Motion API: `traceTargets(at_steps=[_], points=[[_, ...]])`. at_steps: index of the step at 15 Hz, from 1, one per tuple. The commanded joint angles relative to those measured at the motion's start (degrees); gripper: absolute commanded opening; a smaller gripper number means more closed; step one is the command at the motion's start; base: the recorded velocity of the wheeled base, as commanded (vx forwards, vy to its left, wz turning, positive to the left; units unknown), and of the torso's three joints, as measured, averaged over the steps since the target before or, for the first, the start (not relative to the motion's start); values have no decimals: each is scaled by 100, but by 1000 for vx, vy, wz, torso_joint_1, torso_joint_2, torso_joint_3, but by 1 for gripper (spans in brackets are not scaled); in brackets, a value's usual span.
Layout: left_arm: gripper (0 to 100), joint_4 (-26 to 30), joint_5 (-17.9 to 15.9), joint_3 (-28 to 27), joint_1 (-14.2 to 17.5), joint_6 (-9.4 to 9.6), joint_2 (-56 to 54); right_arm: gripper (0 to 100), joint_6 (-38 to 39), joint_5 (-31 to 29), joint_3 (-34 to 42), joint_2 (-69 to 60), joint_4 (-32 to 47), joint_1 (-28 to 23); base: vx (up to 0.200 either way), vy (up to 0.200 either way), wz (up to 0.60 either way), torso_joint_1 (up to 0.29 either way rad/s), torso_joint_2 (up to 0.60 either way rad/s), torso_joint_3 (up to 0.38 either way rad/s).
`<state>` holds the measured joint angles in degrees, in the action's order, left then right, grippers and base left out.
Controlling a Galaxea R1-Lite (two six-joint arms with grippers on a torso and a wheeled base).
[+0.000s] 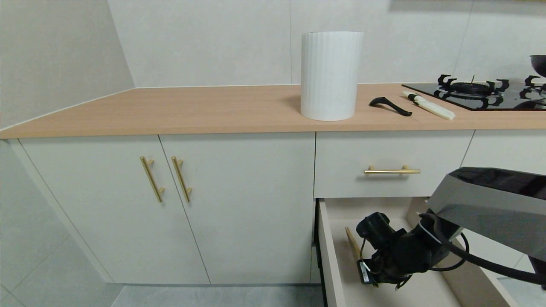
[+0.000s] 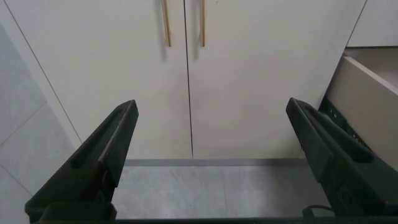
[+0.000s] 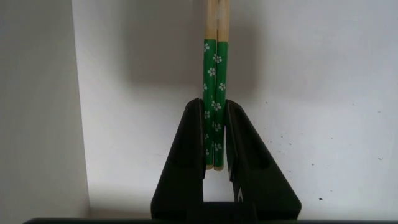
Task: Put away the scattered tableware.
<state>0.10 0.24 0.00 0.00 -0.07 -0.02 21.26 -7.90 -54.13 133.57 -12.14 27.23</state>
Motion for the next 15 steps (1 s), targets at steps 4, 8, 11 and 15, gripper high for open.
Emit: traceTargets(at_steps=[4,8,11,15], points=[[100,-1,2,0,0,-1,2,0,36,-1,-10,55,-16,10,0,0,0,0,0,0],[100,-1,2,0,0,-1,2,100,36,-10,-10,64,-16,10,0,0,0,0,0,0],[100,-1,2,0,0,-1,2,100,27,-10,-1,55,-7,10,0,0,0,0,0,0],[100,-1,2,0,0,-1,2,100,27,-45,25,-86,28,10,0,0,0,0,0,0]])
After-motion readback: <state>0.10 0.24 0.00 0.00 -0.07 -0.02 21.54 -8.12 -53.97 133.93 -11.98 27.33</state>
